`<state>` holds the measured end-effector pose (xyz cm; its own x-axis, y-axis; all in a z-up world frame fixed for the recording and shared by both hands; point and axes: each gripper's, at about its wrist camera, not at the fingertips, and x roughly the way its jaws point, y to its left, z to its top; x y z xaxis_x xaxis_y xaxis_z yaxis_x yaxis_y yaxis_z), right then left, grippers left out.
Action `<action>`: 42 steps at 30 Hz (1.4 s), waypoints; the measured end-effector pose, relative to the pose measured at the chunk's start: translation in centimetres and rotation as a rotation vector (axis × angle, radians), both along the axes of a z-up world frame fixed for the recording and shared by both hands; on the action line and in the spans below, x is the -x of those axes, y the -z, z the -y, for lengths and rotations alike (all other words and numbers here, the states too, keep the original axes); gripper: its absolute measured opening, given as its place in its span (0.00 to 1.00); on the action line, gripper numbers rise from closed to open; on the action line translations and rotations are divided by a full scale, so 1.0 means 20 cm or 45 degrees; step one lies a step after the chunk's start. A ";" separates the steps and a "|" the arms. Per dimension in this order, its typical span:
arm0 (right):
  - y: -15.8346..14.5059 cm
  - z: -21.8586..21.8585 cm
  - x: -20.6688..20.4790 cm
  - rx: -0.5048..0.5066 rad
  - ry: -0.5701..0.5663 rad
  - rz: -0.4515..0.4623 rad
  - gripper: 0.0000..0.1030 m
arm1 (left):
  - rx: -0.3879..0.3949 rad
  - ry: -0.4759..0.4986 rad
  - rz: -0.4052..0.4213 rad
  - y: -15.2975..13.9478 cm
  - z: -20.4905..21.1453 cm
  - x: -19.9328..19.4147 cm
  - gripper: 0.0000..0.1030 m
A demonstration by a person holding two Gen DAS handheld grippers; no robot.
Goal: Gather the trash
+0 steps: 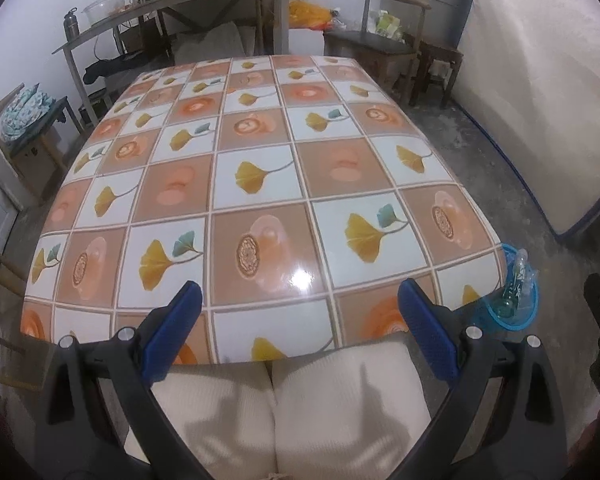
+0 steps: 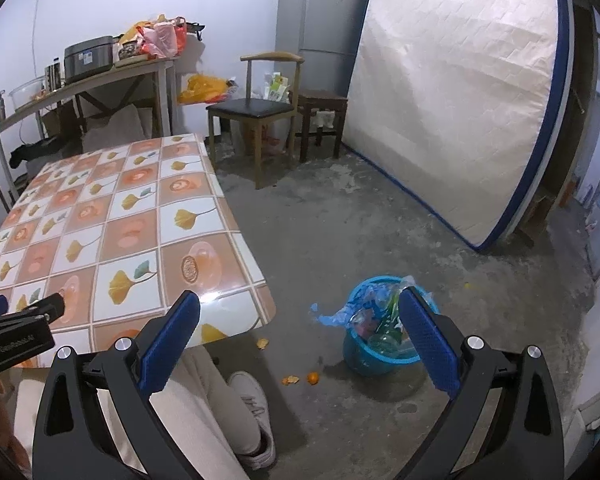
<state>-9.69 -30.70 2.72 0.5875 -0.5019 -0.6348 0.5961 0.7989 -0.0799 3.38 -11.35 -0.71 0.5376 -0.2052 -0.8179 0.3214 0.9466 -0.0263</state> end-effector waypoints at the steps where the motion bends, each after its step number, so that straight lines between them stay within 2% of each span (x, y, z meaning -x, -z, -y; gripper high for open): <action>1: 0.00 0.00 0.00 -0.005 -0.001 -0.003 0.94 | -0.002 0.008 -0.010 0.00 0.01 0.00 0.92; 9: 0.01 0.02 0.06 -0.002 0.025 -0.032 0.94 | -0.011 0.094 -0.004 -0.01 0.09 0.06 0.92; 19: 0.03 0.06 0.13 -0.015 0.029 -0.052 0.94 | -0.034 0.142 0.012 -0.02 0.13 0.11 0.92; 42: 0.00 0.10 0.12 -0.039 0.016 -0.052 0.94 | -0.015 0.107 0.019 -0.04 0.11 0.11 0.92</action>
<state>-12.05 -32.66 2.80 0.5545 -0.4890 -0.6734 0.6028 0.7938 -0.0801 1.26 -13.46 0.18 0.5313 -0.2403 -0.8124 0.4000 0.9165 -0.0094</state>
